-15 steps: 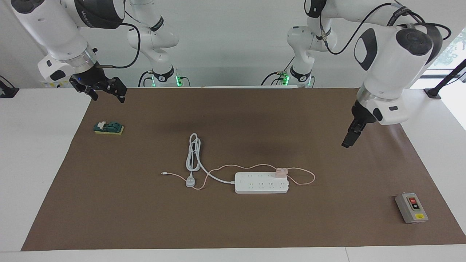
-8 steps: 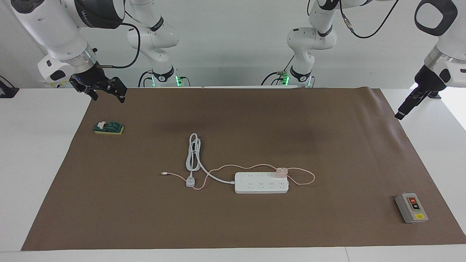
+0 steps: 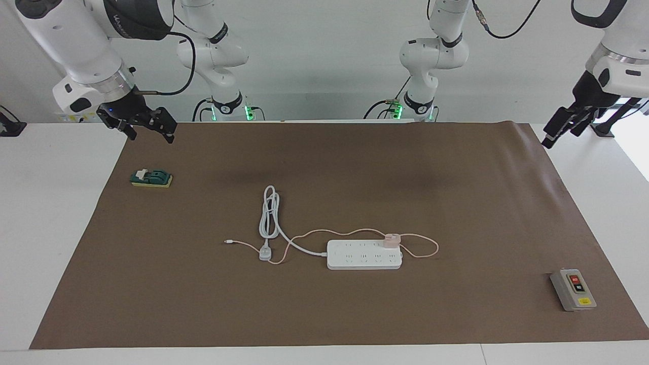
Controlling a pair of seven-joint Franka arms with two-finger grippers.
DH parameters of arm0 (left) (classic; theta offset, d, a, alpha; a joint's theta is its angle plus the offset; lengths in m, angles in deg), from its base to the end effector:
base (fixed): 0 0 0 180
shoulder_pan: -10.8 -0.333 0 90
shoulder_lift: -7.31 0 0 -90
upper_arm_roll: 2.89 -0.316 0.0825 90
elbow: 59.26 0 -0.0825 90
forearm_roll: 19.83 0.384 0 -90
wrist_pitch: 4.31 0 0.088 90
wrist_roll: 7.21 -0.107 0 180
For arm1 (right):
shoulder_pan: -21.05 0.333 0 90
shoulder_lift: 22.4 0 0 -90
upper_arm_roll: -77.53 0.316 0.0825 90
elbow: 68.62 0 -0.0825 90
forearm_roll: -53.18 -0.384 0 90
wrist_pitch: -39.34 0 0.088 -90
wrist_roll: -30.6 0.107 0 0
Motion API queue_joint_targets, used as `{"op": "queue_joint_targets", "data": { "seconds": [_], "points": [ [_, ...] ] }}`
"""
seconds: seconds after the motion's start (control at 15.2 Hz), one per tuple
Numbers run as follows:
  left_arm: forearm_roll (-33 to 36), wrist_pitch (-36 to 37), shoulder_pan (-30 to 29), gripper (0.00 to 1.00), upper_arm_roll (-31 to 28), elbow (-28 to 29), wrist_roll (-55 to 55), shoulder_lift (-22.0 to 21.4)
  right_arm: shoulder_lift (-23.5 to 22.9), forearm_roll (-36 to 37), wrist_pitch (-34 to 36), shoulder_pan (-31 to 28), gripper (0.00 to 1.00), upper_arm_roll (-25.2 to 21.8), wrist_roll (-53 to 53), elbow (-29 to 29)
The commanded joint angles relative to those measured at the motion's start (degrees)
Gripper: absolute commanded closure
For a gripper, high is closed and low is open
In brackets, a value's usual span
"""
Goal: Plug charger into power strip
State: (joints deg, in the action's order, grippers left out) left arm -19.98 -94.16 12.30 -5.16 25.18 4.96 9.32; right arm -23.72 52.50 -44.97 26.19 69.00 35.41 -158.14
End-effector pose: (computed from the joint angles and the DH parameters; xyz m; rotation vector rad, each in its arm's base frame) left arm 0.5658 0.0069 0.6505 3.1132 0.3528 0.0924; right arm 0.5493 -0.0302 0.6077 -3.1215 0.2232 0.1783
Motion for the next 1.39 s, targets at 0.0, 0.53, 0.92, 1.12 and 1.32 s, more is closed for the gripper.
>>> {"op": "queue_joint_targets", "data": {
  "seconds": [0.0, 0.53, 0.92, 1.12, 1.32],
  "points": [
    [0.9, 1.3, -1.9, 0.0, 3.8, 2.8, -1.6, -1.8, 0.8, 0.1, 0.5, -0.3, 0.0, 0.1, -1.4, -0.7],
    [0.2, 1.7, -1.1, 0.0, 6.2, 6.3, -10.9, -4.4, 0.8, 0.1, 0.5, -0.3, 0.0, 0.1, -1.4, -0.7],
    [0.1, 1.5, 0.0, 0.0, 6.5, 7.3, -10.1, -5.0, 0.8, 0.1, 0.5, -0.3, 0.0, 0.1, -1.4, -0.7],
    [0.1, 4.1, 0.7, 0.0, 6.6, 7.2, -9.4, -5.4, 0.8, 0.1, 0.5, -0.3, 0.0, 0.1, -1.4, -0.7],
    [0.0, 5.4, 1.0, 0.0, 6.7, 7.3, -7.1, -6.0, 0.8, 0.1, 0.5, -0.3, 0.0, 0.1, -1.4, -0.7]
  ]
}}
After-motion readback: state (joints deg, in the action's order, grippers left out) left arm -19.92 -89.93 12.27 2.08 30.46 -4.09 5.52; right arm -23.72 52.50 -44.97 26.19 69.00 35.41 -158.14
